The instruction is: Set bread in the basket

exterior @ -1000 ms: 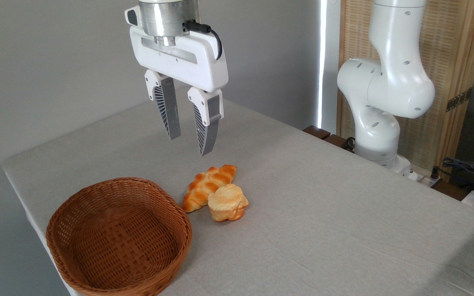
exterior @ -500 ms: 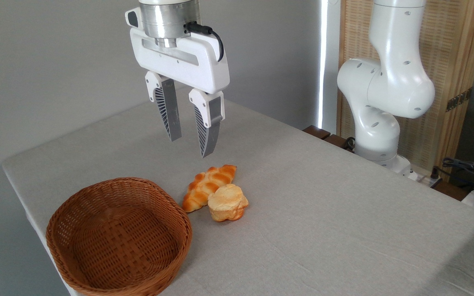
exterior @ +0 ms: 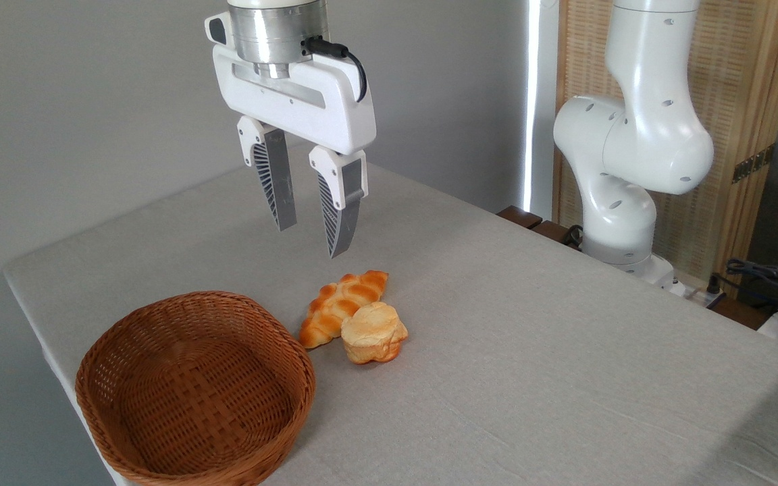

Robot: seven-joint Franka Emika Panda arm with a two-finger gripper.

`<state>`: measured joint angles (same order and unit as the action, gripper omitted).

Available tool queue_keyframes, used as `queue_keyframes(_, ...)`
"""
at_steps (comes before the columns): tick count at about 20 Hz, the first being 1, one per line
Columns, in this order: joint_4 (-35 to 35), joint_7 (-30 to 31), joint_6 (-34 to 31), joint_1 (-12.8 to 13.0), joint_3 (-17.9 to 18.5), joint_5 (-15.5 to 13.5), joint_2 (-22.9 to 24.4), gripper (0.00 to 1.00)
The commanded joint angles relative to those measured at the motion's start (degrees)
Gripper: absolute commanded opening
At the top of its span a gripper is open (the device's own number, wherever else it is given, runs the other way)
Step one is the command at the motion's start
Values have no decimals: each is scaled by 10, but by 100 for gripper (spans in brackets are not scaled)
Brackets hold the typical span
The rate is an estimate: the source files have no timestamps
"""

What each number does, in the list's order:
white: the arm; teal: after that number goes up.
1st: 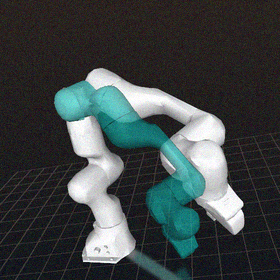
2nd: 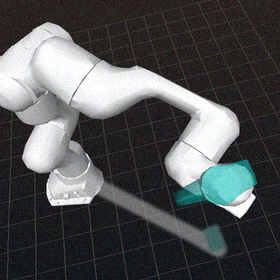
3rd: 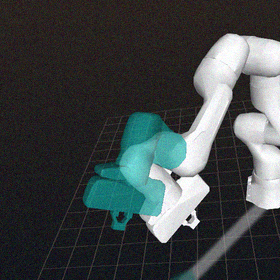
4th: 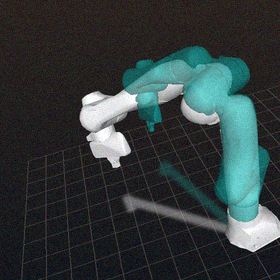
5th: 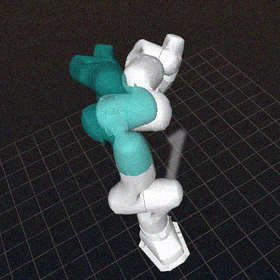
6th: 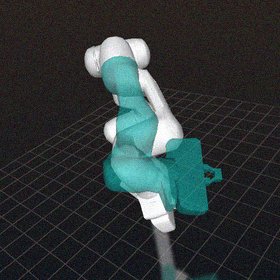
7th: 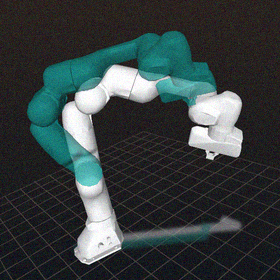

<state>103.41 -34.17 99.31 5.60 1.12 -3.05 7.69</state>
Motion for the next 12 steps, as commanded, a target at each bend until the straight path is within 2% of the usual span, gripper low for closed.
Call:
queue_keyframes(1,-14,6,-5,-2,1,-10,-7,100)
queue_keyframes(12,-10,8,-15,4,-14,-10,-7,100)
